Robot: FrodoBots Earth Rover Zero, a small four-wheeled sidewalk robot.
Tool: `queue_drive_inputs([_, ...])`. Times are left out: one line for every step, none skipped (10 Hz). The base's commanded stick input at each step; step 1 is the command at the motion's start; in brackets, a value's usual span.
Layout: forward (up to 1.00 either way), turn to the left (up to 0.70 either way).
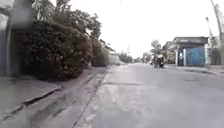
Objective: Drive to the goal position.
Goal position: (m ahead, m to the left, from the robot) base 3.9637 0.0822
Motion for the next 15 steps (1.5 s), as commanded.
queue_drive_inputs([1.00,0.00])
queue_drive_inputs([1.00,0.00])
queue_drive_inputs([1.00,0.00])
queue_drive_inputs([1.00,0.00])
queue_drive_inputs([1.00,0.00])
queue_drive_inputs([1.00,0.00])
queue_drive_inputs([1.00,0.00])
queue_drive_inputs([1.00,0.00])
queue_drive_inputs([1.00,0.00])
queue_drive_inputs([1.00,0.00])
queue_drive_inputs([1.00,0.00])
queue_drive_inputs([1.00,0.00])
queue_drive_inputs([1.00,0.00])
queue_drive_inputs([1.00,0.00])
queue_drive_inputs([1.00,0.00])
